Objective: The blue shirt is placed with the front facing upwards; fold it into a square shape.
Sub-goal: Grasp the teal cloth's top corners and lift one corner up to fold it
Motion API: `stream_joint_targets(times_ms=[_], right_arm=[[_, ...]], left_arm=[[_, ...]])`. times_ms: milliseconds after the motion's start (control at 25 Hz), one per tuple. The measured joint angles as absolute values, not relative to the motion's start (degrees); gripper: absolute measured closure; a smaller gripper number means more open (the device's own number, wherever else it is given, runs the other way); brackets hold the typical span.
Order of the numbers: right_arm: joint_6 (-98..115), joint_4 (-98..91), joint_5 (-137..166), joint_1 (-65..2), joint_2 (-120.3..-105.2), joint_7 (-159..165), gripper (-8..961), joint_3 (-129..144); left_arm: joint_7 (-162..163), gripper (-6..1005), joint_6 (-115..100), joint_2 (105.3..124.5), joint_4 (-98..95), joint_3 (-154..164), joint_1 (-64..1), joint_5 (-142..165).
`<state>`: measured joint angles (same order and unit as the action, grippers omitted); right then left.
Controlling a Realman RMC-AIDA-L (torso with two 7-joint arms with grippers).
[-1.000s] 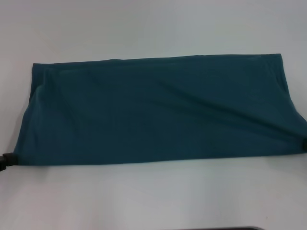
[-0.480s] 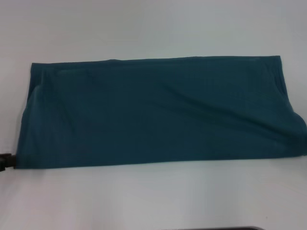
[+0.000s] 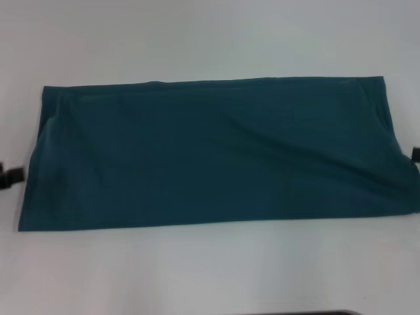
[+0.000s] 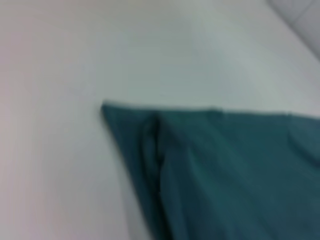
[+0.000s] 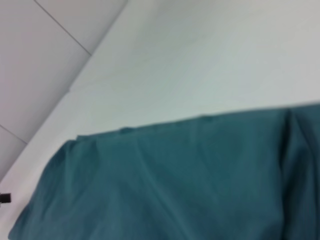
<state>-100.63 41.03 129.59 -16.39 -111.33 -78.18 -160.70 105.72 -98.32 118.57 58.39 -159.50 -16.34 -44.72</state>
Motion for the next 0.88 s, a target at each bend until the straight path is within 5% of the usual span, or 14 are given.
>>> stream_joint_targets(times_ms=[120, 360, 880], right_arm=[[-99.23, 40.73, 130.02, -18.88, -111.35, -76.74, 522, -160.44], [-96.2, 40.35, 134.76, -23.34, -111.84, -73.65, 554, -159.83], [-95.48, 38.08, 137.57, -25.42, -111.54, -72.46, 731, -155.8]], left_arm=[[105.04, 369, -98.19, 119.62, 58.07, -159.99, -18.93, -44.76], [104.32, 306, -93.32, 121.68, 55.14, -159.19, -22.65, -44.78], [104.15, 307, -90.18, 121.76, 50.42, -159.25, -24.61, -46.45]])
